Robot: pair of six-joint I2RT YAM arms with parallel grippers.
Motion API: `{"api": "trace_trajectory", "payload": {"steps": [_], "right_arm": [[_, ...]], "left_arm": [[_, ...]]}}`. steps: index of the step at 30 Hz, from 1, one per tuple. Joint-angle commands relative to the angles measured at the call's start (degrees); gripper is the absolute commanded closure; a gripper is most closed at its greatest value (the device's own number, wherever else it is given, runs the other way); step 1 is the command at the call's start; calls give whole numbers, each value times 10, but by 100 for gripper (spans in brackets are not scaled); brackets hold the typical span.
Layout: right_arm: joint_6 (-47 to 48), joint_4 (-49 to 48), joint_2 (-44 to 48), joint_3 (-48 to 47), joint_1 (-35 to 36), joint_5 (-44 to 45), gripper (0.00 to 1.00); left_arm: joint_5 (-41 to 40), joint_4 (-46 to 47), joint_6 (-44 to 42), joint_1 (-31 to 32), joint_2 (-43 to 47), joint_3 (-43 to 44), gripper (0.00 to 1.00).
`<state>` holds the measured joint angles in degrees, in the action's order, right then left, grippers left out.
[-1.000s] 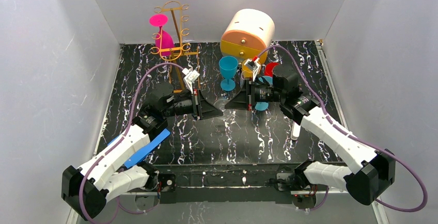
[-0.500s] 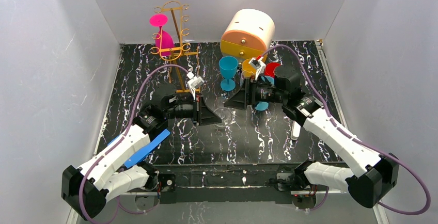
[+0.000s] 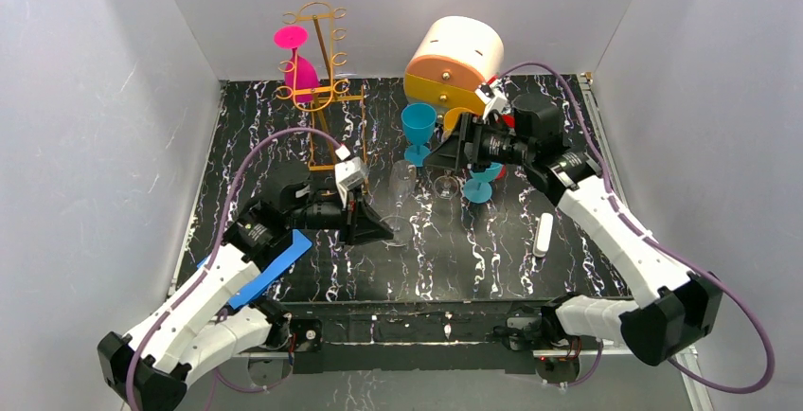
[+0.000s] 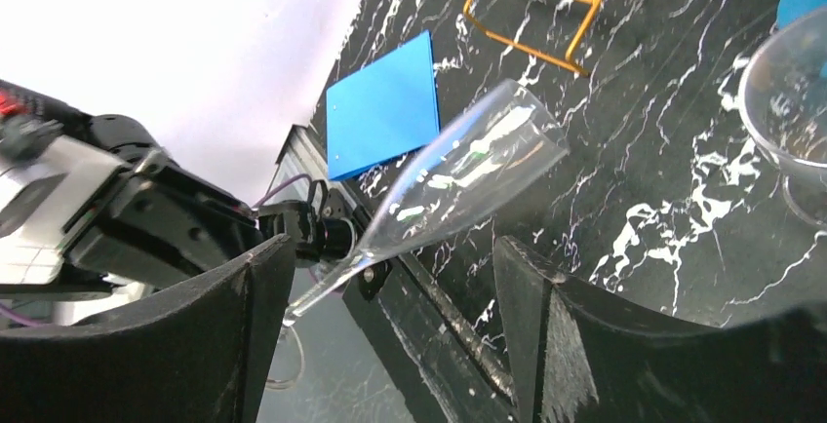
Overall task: Take the wine glass off the wine glass rack
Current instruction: Place the wine glass at the center of the board.
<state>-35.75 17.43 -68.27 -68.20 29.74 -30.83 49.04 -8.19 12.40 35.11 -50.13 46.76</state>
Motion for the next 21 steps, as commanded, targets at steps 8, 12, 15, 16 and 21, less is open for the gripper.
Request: {"api": "trace_trajectory", "payload": {"steps": [8,12,15,16,21], "right_arm": [[-28,-29,-52,-14,-54,-141,19],[-42,-43,-73,-26,-99,-179,23],[-55,-69,-101,-33,-113,-253,26],[-54,-66,-111,-42,-114,-266,28],[-42,-46,-148,-99,-115,-307,29]], "left_arm": [[89,-34,-237,3,60,12,100],[100,-33,-257,3,55,13,100],[117,-35,-259,3,46,23,100],[127,-35,-261,3,43,28,100],[172,-35,-275,3,15,46,100]]}}
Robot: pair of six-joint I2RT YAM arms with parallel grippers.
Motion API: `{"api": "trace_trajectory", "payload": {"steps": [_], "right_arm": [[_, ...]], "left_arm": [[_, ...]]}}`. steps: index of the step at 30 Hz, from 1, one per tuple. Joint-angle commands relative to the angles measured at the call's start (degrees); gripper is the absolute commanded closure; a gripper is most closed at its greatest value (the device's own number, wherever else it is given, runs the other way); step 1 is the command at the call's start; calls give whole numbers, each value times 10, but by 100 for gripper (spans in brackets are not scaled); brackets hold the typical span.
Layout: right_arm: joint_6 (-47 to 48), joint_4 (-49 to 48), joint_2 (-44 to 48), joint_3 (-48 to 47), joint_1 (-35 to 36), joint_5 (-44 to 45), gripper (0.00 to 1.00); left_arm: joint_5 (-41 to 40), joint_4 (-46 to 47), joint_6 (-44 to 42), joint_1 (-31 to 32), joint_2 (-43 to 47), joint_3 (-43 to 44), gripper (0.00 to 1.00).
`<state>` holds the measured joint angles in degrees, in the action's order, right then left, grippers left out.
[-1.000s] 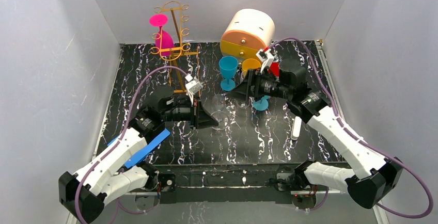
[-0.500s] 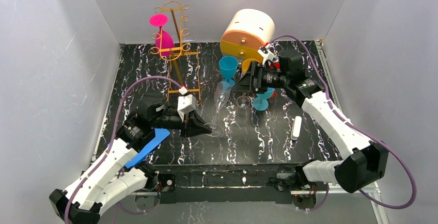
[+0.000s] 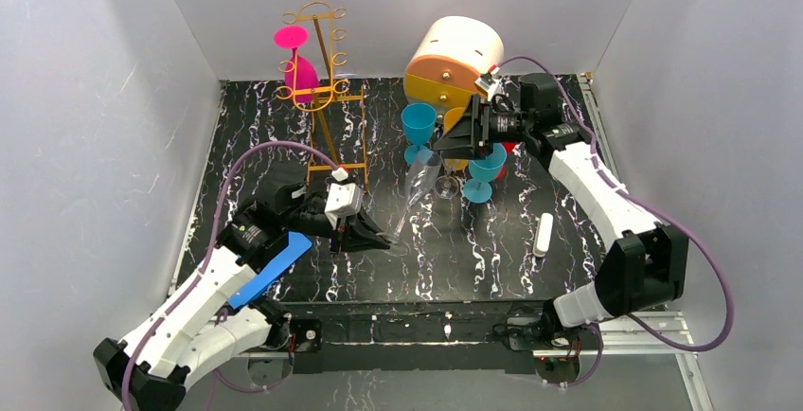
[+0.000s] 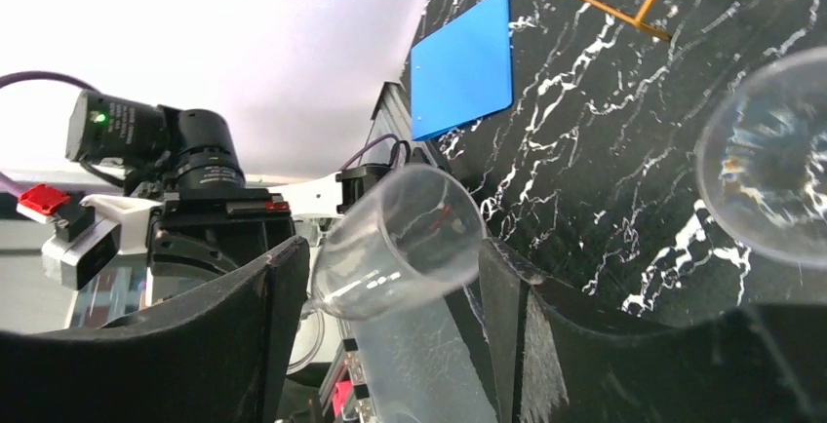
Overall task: Take the wine glass off the wine glass rack
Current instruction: Place the wine glass at the center of the board.
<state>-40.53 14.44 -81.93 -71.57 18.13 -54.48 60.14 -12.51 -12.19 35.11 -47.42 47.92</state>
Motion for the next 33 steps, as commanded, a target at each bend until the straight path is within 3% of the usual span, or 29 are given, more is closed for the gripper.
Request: {"api": "trace_trajectory", "payload": {"steps": [1,6,14,23,26,29,33], "right_arm": [[15,0,-21,-78,1,-71,29],[18,11,-61,-98,1,-166,50],[64,62,-57,-94,1,-236,47],[171,194,-69,-124,2,-206,43],[191,219,-80,-143,2,-237,47],[160,181,-76,-136,2,-297,54],[134,157,-60,-119,6,-302,58]], "left_arm": [[68,7,-34,3,-16,37,100],[54,0,-54,3,-15,35,100],[-8,-22,-89,3,-12,49,100],[12,-87,-157,3,-38,102,100],[19,-119,-181,2,-43,110,100],[20,-137,-201,2,-51,111,100],[0,-159,-224,2,-57,119,100]]}}
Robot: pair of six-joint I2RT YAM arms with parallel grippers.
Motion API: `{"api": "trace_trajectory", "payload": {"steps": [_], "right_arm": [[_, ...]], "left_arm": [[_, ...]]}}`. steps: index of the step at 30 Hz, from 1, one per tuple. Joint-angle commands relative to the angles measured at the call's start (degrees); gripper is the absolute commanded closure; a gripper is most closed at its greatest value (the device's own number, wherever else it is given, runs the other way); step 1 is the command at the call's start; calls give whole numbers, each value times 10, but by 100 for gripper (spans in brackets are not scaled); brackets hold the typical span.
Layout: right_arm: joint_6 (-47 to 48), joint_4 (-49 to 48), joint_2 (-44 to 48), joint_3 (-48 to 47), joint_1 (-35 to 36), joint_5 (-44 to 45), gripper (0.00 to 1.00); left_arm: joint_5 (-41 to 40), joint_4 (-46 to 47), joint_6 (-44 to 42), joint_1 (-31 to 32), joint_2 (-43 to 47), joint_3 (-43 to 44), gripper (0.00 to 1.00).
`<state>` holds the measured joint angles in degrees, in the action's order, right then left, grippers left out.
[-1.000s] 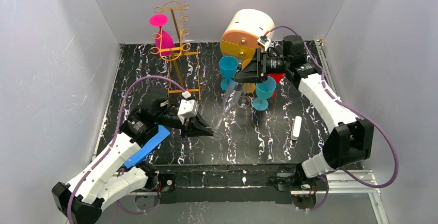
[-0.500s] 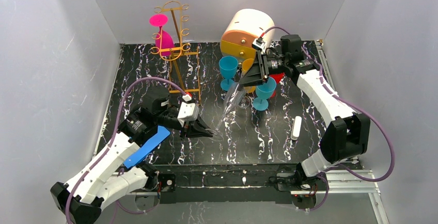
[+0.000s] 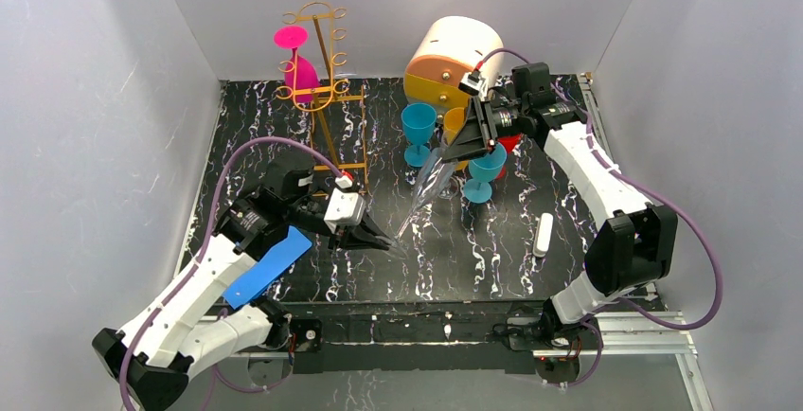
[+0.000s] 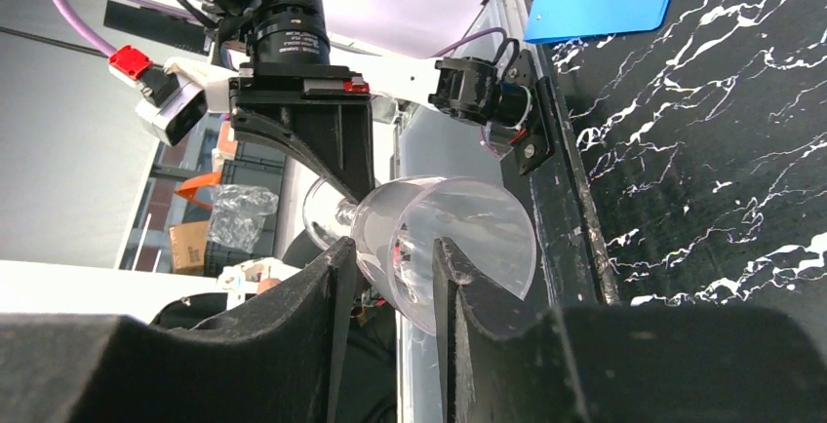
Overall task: Take the wine glass off the wine glass rack
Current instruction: Place the wine glass at the center of the board.
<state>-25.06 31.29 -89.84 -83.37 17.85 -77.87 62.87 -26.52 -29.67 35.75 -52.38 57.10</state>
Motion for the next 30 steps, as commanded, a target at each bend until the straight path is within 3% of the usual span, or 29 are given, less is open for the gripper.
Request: {"api": "trace_trajectory", "payload": {"steps": [1,7,12,14,19,23,30], "right_arm": [[-26,-14,21,1,11,-76,58],[-37,-22,22,4,24,-97,60],[-39,-23,28,6,26,-106,67],[-40,-24,31,6,27,-100,70],[-40,-23,38,16,27,-93,89],[-38,-24,46,25,27,-81,98],[-41,-43,65,41,27,-21,99]], "left_arm": [[-33,-21,-51,-4,-7,28,100],[-80,-98,-122,-4,-36,63,100],[-143,-171,-179,-6,-55,87,100],[-151,-175,-182,-8,-59,87,100],[-155,-171,-183,-12,-60,83,100],[-169,-161,-167,-13,-56,79,100],[-186,-112,-115,-13,-23,68,100]]}}
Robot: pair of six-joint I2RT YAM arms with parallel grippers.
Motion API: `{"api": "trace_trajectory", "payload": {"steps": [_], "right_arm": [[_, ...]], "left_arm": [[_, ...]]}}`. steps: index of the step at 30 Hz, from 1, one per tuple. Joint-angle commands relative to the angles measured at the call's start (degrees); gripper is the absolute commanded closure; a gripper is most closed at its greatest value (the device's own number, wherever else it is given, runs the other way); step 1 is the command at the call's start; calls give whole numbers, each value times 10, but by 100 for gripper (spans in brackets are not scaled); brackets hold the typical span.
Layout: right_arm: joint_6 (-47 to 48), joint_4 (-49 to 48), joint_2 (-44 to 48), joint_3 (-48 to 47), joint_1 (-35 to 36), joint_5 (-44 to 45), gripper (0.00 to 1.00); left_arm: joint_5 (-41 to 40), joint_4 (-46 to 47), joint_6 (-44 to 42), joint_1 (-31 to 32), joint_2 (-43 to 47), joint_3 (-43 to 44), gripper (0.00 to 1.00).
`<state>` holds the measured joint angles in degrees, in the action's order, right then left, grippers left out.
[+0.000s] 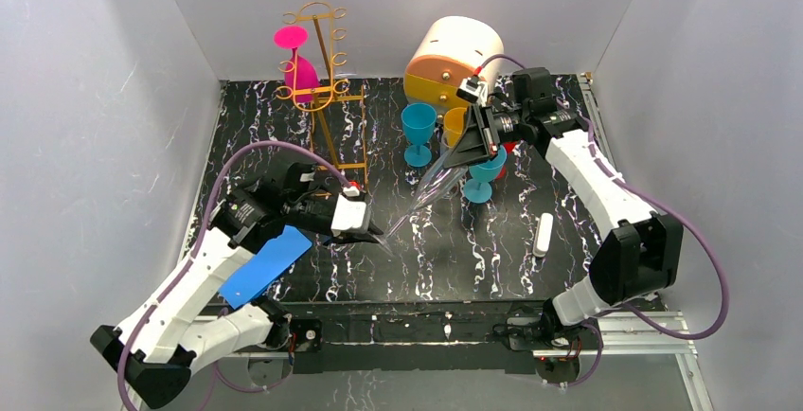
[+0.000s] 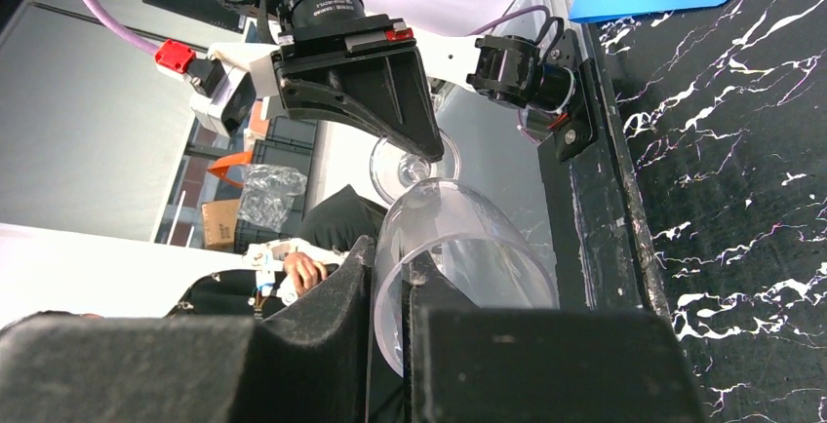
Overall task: Take the wine glass off the wine glass rack
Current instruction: Place the wine glass at the center of the board.
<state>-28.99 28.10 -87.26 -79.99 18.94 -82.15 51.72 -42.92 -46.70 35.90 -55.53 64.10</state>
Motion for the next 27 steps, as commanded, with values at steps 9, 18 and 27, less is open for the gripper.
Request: {"api": "trace_trajectory", "payload": {"steps": [9,18,27], "right_arm": [[-7,-22,47,8,17,41,99],[-1,-17,53,16,17,77,99],[18,-7,66,11,17,134,99]], "left_arm": [[-68,36,55,-14,12,-2,73],[-76,6,43,-14,13,2,43],[-123,3,62,-14,42,-14,21]]}}
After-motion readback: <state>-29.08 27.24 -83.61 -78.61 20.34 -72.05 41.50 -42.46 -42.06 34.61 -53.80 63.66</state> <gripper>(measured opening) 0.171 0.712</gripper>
